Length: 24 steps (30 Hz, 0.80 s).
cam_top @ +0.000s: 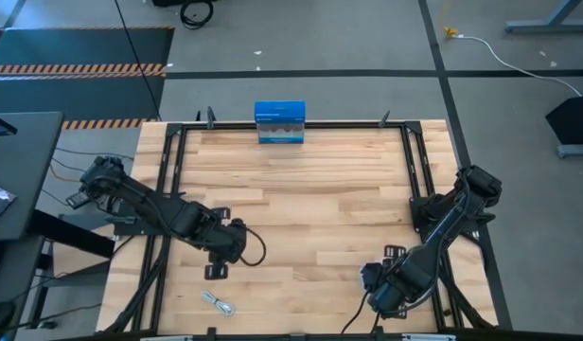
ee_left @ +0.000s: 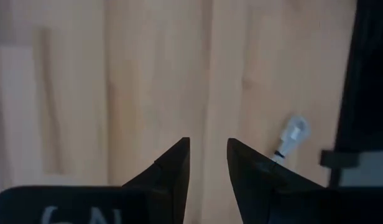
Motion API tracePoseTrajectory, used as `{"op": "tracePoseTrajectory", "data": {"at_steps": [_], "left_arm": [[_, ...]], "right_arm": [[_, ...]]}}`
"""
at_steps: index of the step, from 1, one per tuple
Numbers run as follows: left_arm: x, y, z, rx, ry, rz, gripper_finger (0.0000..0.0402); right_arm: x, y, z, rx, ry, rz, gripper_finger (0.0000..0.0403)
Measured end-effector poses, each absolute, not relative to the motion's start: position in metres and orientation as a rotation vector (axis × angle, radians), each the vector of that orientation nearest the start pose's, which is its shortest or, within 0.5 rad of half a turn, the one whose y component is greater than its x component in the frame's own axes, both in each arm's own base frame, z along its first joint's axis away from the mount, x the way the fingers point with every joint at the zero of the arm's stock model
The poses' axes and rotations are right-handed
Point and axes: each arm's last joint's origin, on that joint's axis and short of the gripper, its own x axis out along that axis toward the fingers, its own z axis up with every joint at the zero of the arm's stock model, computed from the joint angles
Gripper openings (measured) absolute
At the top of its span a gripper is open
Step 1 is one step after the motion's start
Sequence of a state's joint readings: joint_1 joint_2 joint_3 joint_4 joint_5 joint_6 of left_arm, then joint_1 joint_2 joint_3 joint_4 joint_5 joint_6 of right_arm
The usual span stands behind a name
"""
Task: Pick and place USB-C Cables
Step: Put the light blue charger cable into the transparent bin, then put the white charger cable into the transparent bin
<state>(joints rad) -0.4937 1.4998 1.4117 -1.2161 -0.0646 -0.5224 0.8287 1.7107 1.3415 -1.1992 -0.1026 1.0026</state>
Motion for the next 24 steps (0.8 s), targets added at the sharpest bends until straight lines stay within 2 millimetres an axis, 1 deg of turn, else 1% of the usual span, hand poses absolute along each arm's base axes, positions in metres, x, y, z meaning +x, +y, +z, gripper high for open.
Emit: {"op": "tracePoseTrajectory", "data": {"at_steps": [2, 4, 8, 13, 15, 18, 21, 24], "left_arm": [[0.24, -0.135, 0.311, -0.101, 1.33, -0.043, 0.0114], [0.236, -0.141, 0.311, -0.115, 1.341, -0.052, 0.0115], [0.226, -0.159, 0.31, -0.134, 1.356, -0.067, 0.0115], [0.221, -0.19, 0.298, -0.181, 1.401, -0.119, 0.0115], [0.223, -0.206, 0.29, -0.188, 1.405, -0.166, 0.0115], [0.226, -0.225, 0.27, -0.177, 1.459, -0.187, 0.0115], [0.228, -0.239, 0.247, -0.138, 1.545, -0.184, 0.0115], [0.231, -0.248, 0.228, -0.101, 1.604, -0.183, 0.0115]], "right_arm": [[0.206, 0.226, 0.238, 0.183, 1.654, -0.102, 0.0234], [0.208, 0.226, 0.243, 0.168, 1.627, -0.117, 0.0243], [0.214, 0.229, 0.26, 0.102, 1.469, -0.121, 0.0246], [0.22, 0.238, 0.285, 0.012, 1.236, -0.113, 0.0241], [0.222, 0.24, 0.291, -0.032, 1.135, -0.128, 0.0241], [0.227, 0.244, 0.297, -0.045, 1.024, -0.128, 0.024], [0.234, 0.247, 0.3, -0.029, 0.967, -0.092, 0.024], [0.241, 0.25, 0.303, 0.011, 0.917, -0.061, 0.024]]}}
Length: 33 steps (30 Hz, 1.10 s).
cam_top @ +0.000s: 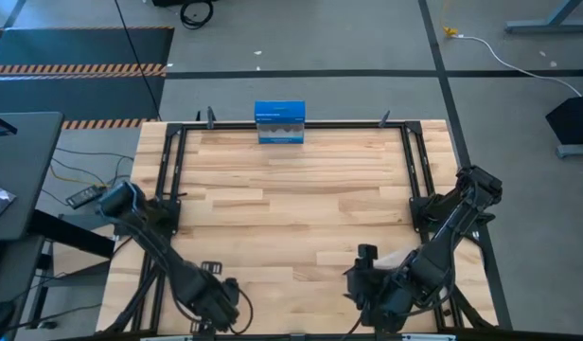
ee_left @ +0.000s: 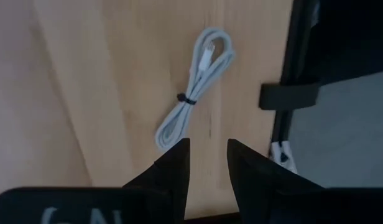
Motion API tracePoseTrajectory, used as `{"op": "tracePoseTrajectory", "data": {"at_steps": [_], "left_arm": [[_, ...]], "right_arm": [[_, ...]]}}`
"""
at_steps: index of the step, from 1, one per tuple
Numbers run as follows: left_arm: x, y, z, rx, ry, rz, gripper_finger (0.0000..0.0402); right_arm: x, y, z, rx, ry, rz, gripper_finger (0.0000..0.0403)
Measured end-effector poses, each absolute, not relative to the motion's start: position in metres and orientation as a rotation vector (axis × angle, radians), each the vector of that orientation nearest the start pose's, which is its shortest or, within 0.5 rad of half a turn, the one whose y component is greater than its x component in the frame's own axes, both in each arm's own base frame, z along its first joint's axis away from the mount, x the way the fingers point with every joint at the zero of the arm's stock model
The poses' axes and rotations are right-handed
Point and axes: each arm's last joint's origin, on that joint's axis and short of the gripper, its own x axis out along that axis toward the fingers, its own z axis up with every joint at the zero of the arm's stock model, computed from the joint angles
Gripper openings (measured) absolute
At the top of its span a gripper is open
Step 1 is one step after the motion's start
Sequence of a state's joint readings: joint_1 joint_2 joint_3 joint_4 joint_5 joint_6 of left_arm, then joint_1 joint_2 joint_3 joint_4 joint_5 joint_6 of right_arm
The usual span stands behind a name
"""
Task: Pick and place USB-C Cables
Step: Put the white charger cable into the transparent bin
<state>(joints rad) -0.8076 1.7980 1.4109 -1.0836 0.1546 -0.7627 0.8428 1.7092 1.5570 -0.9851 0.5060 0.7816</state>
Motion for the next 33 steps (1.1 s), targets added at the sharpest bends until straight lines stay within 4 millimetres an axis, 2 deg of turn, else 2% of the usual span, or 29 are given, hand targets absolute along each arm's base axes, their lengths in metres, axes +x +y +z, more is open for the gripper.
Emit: {"op": "tracePoseTrajectory", "data": {"at_steps": [9, 18, 24, 29, 33], "left_arm": [[0.235, -0.269, 0.183, 0.0, 1.689, -0.219, 0.0115], [0.243, -0.266, 0.164, 0.115, 1.654, -0.211, 0.0115], [0.239, -0.261, 0.142, 0.062, 1.654, -0.251, 0.0115], [0.24, -0.256, 0.136, 0.04, 1.647, -0.248, 0.0111], [0.244, -0.251, 0.141, 0.045, 1.626, -0.261, 0.0077]], "right_arm": [[0.243, 0.258, 0.307, 0.041, 0.86, -0.003, 0.024], [0.241, 0.267, 0.309, 0.082, 0.821, 0.035, 0.024], [0.239, 0.272, 0.311, 0.097, 0.803, 0.057, 0.024], [0.239, 0.272, 0.311, 0.094, 0.799, 0.051, 0.024], [0.242, 0.268, 0.311, 0.076, 0.783, 0.029, 0.024]]}}
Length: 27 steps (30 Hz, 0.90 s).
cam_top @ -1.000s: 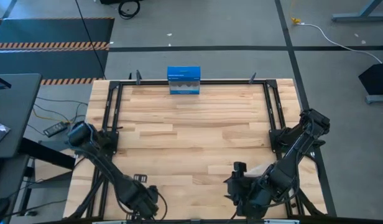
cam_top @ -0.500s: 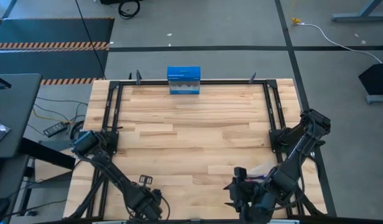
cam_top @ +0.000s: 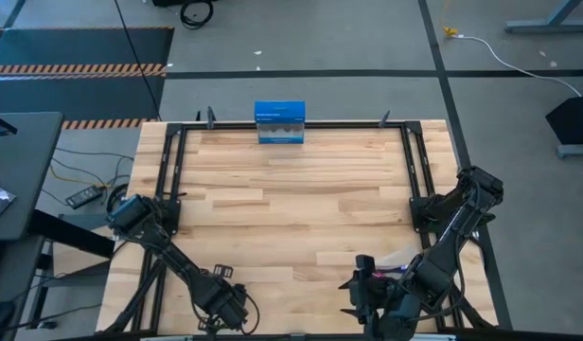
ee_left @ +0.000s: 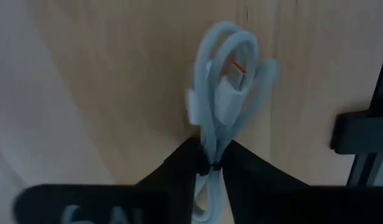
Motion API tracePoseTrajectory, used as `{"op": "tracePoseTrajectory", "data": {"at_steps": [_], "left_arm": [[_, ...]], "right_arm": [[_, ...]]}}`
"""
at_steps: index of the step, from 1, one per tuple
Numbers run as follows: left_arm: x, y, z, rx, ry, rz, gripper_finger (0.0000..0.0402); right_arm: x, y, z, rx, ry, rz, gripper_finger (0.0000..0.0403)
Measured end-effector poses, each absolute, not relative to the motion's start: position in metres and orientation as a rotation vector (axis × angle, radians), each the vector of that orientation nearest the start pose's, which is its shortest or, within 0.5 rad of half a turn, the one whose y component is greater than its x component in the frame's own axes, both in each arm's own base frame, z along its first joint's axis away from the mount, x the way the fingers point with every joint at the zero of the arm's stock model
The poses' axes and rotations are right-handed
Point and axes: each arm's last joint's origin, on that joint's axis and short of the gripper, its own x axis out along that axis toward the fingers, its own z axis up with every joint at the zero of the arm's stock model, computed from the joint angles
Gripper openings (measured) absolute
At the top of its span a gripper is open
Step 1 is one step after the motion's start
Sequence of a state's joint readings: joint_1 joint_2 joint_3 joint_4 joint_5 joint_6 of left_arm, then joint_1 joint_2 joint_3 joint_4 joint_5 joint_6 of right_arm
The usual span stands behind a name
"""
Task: Pick and place USB-C Cables
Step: Put the white charger cable into the transparent bin
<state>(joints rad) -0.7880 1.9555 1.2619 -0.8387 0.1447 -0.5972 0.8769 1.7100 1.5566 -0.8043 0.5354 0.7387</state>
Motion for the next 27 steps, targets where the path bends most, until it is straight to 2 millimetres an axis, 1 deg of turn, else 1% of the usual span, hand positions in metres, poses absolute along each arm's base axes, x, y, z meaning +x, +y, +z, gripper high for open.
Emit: {"op": "tracePoseTrajectory", "data": {"at_steps": [2, 3, 7, 9, 13, 17, 19, 22, 24, 27], "left_arm": [[0.248, -0.248, 0.145, 0.045, 1.584, -0.246, 0.0048], [0.25, -0.247, 0.148, 0.054, 1.544, -0.233, 0.0043], [0.261, -0.243, 0.16, 0.08, 1.384, -0.194, 0.0043], [0.265, -0.241, 0.17, 0.074, 1.303, -0.186, 0.0043], [0.274, -0.232, 0.2, 0.075, 1.101, -0.159, 0.0043], [0.281, -0.221, 0.24, 0.062, 0.855, -0.136, 0.0043], [0.286, -0.218, 0.259, 0.038, 0.725, -0.153, 0.0043], [0.29, -0.214, 0.283, 0.03, 0.566, -0.184, 0.0043], [0.292, -0.212, 0.294, 0.043, 0.49, -0.203, 0.0043], [0.298, -0.21, 0.302, 0.058, 0.412, -0.212, 0.0043]], "right_arm": [[0.244, 0.267, 0.311, 0.066, 0.772, 0.013, 0.024], [0.245, 0.266, 0.311, 0.054, 0.761, 0.003, 0.024], [0.245, 0.266, 0.313, -0.032, 0.695, -0.03, 0.024], [0.245, 0.268, 0.315, -0.085, 0.662, -0.017, 0.024], [0.247, 0.272, 0.319, -0.132, 0.605, 0.009, 0.024], [0.25, 0.275, 0.323, -0.138, 0.558, 0.035, 0.024], [0.252, 0.277, 0.326, -0.145, 0.528, 0.049, 0.024], [0.258, 0.278, 0.332, -0.153, 0.472, 0.058, 0.024], [0.263, 0.276, 0.335, -0.167, 0.441, 0.057, 0.024], [0.27, 0.272, 0.339, -0.188, 0.404, 0.056, 0.024]]}}
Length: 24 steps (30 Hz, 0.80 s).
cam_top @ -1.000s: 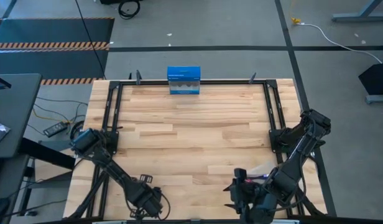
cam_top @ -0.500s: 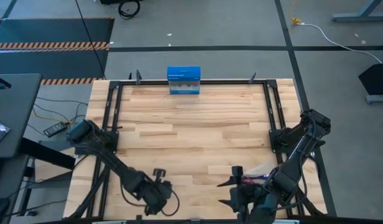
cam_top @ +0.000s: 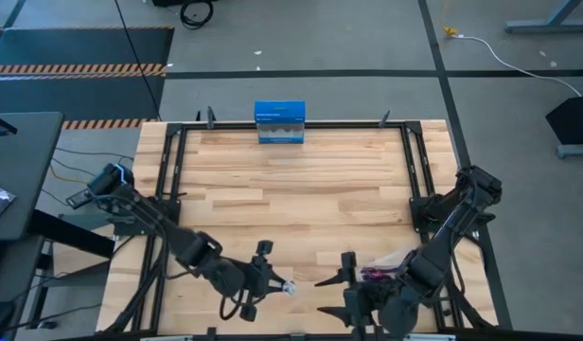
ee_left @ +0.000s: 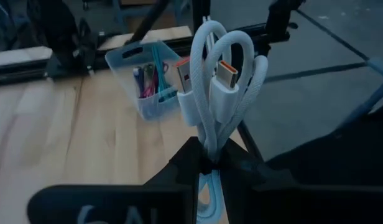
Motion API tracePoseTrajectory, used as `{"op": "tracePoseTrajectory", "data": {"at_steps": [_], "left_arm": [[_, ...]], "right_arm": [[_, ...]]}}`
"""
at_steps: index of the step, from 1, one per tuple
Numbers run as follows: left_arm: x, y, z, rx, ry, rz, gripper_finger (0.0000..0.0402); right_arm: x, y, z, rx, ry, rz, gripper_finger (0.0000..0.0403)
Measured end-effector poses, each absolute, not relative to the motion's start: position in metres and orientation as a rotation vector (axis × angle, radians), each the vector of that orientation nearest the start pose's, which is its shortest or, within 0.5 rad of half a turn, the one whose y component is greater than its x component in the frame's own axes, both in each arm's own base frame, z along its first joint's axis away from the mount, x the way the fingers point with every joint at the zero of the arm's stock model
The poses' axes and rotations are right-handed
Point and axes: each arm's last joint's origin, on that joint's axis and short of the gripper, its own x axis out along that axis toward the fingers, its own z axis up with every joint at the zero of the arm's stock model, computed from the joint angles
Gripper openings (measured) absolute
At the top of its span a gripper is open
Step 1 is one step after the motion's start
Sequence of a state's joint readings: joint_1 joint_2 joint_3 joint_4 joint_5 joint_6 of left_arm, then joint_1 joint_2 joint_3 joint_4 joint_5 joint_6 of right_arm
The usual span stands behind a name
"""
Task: Pick and place USB-C Cables
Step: Put the white charger cable into the transparent bin
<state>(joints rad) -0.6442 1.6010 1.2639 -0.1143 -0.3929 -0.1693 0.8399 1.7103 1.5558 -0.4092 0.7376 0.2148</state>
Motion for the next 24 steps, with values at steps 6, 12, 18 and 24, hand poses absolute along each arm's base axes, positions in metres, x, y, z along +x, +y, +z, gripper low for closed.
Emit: {"op": "tracePoseTrajectory", "data": {"at_steps": [6, 12, 18, 24], "left_arm": [[0.304, -0.207, 0.308, 0.083, 0.333, -0.221, 0.0043], [0.307, -0.207, 0.317, 0.111, 0.238, -0.23, 0.0043], [0.309, -0.205, 0.318, 0.12, 0.231, -0.225, 0.0043], [0.31, -0.205, 0.321, 0.131, 0.196, -0.227, 0.0047]], "right_arm": [[0.285, 0.263, 0.345, -0.201, 0.349, 0.037, 0.024], [0.295, 0.254, 0.347, -0.169, 0.341, 0.055, 0.024], [0.303, 0.25, 0.353, -0.149, 0.295, 0.071, 0.024], [0.309, 0.245, 0.354, -0.132, 0.292, 0.089, 0.024]]}}
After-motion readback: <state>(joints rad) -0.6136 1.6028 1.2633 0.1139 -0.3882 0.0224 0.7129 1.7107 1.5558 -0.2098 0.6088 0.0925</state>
